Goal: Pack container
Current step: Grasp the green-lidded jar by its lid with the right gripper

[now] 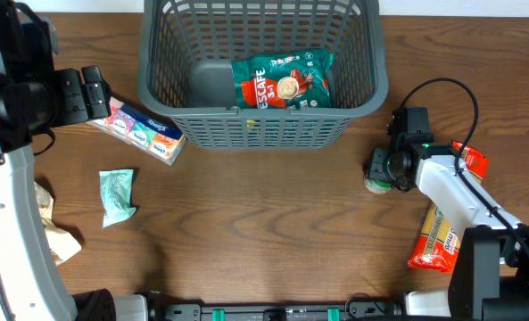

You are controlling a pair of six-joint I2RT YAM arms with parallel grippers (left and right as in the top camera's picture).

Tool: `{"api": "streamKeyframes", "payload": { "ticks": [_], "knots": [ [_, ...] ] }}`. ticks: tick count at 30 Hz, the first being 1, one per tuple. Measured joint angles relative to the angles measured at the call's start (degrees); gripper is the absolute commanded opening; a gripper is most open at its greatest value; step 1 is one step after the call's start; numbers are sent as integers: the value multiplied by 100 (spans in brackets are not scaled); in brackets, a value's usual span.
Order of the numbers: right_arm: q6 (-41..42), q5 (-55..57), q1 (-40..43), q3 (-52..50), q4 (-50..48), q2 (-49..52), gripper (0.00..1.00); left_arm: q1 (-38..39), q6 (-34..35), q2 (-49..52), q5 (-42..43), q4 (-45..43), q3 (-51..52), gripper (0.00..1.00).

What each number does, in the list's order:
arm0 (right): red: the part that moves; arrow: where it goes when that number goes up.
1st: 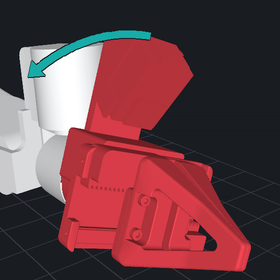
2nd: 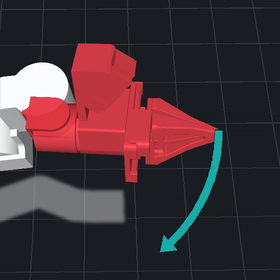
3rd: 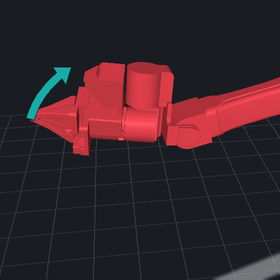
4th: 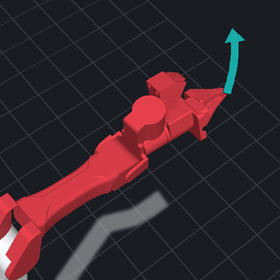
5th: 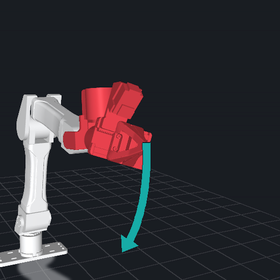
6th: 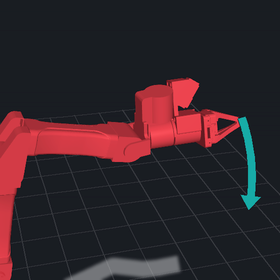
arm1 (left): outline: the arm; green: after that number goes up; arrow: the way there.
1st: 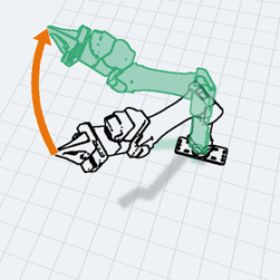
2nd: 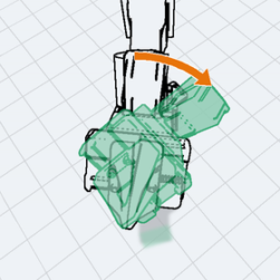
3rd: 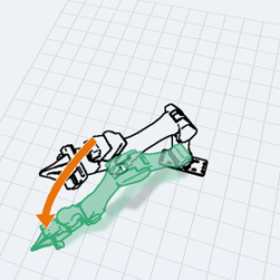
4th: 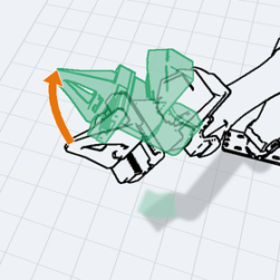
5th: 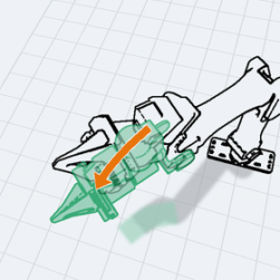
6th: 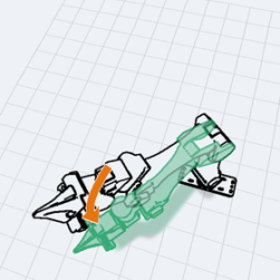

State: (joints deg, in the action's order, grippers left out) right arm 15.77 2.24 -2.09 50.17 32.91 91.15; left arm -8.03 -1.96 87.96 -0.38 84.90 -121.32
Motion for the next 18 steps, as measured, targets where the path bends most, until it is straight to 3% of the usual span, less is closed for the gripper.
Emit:
{"api": "streamKeyframes", "payload": {
  "ticks": [6, 18],
  "knots": [
    [0, 0, 0, 0, 0, 0, 2, 0, 0, 0, 0, 0, -2, 99],
    [-2, 4, 0, 210, 356, 0, 1, 0, 0, 0, 0, 2, 0, 99]
  ]
}}
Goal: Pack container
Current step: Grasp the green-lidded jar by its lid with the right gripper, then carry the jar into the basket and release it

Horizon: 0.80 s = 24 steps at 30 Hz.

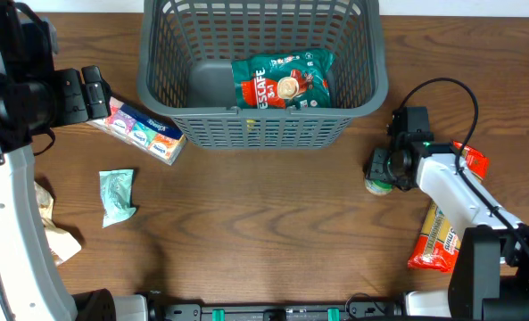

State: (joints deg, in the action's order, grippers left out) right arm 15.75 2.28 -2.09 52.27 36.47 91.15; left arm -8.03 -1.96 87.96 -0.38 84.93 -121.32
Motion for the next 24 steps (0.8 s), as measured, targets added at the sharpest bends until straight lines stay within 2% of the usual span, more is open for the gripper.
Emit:
{"api": "streamKeyframes", "payload": {
  "ticks": [8, 14, 18, 24],
  "knots": [
    [-44, 310, 0, 1307, 673, -192, 1, 0, 0, 0, 0, -2, 0, 99],
    [-26, 992, 11, 2402, 1257, -317, 1, 0, 0, 0, 0, -2, -2, 99],
    [-44, 1305, 70, 3259, 1316, -319, 1, 0, 0, 0, 2, -4, 0, 99],
    [-610, 940, 101, 4717, 1283, -341, 1, 0, 0, 0, 0, -4, -2, 99]
  ]
}}
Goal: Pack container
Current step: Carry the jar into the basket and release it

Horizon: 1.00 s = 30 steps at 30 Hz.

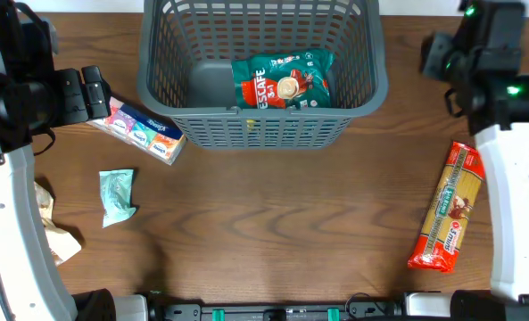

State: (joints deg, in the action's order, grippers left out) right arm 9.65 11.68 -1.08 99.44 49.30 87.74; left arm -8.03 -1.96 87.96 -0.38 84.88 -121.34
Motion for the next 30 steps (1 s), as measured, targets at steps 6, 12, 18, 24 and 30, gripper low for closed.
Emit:
{"api": "streamKeyframes", "payload": {
  "ticks": [6, 12, 18, 24, 30],
  "knots": [
    [-966, -962, -168, 927, 42, -92, 1, 0, 0, 0, 0, 0, 0, 99],
    [-2149, -2094, -815, 1088, 387, 11, 1, 0, 0, 0, 0, 0, 0, 99],
    [-2911, -2540, -1587, 1298, 573, 584, 1, 0, 0, 0, 0, 2, 2, 99],
    [-3480, -2677, -2223, 1604, 868, 1239, 1, 0, 0, 2, 0, 11, 0, 99],
    [-3764, -2957, -2485, 1637, 916, 1996, 1, 0, 0, 2, 0, 22, 0, 99]
  ]
}}
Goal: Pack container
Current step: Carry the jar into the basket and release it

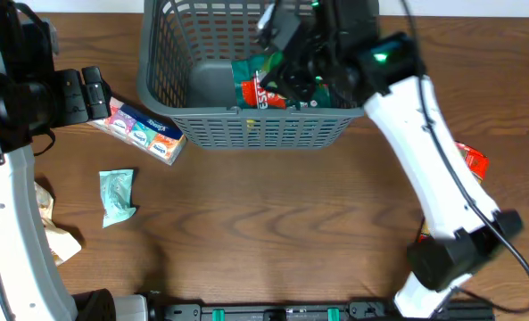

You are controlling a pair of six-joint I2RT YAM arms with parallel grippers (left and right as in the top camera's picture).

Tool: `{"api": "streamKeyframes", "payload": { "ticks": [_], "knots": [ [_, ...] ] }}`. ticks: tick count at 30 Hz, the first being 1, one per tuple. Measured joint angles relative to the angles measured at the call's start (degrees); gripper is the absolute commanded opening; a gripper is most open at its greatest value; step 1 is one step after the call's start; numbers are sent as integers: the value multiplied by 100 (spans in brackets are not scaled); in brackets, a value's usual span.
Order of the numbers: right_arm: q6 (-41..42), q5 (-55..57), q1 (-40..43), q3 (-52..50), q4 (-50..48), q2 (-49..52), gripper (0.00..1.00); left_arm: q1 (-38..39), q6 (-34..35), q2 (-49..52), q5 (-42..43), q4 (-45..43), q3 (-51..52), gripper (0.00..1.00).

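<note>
The grey basket point(255, 125) stands at the top middle in the overhead view. A green and red Nescafe packet point(249, 89) lies inside it, partly covered. My right gripper point(291, 53) reaches over the basket's inside, blurred, so its jaws and anything in them cannot be made out. The small round cup does not show on the table. My left gripper point(95, 92) sits at the far left, shut and empty, touching the end of a colourful tissue pack point(144, 132).
A pale green sachet point(117, 196) lies at the left on the brown table point(273, 223). Crumpled beige wrapping point(54, 236) lies by the left arm's base. A red pasta packet point(472, 160) at the right is mostly hidden under my right arm.
My right arm has moved from the table's top right corner to over the inside of the basket. It now covers most of the pasta packet. The left arm has not moved.
My right gripper was down at a small round cup on the right of the table, and stayed there. Then it was high at the top right and the cup was gone from the table. Now it hangs over the basket.
</note>
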State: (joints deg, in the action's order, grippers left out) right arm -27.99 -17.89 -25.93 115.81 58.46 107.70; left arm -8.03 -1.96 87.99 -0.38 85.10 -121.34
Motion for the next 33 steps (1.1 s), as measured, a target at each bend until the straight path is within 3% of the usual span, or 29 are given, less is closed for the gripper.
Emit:
{"api": "streamKeyframes", "payload": {
  "ticks": [10, 17, 18, 19, 20, 21, 27, 33],
  "knots": [
    [-52, -372, -2, 7, 188, 1550, 1, 0, 0, 0, 0, 2, 2, 99],
    [-66, -433, -2, 11, 402, 1867, 3, 0, 0, 0, 0, 0, 2, 99],
    [-66, -435, -2, 24, 409, 1867, 18, 0, 0, 0, 0, 0, 0, 99],
    [-63, -437, -2, 26, 411, 1867, 48, 0, 0, 0, 0, 0, 2, 99],
    [-66, -437, -2, 26, 415, 1867, 85, 0, 0, 0, 0, 0, 0, 99],
    [-61, -439, -2, 28, 417, 1867, 99, 0, 0, 0, 0, 0, 0, 99],
    [-4, -420, 68, 275, 575, 1814, 99, 0, 0, 0, 0, -2, 2, 99],
    [1329, 278, 391, 1847, 1209, 1410, 99, 0, 0, 0, 0, -2, 2, 99]
  ]
}}
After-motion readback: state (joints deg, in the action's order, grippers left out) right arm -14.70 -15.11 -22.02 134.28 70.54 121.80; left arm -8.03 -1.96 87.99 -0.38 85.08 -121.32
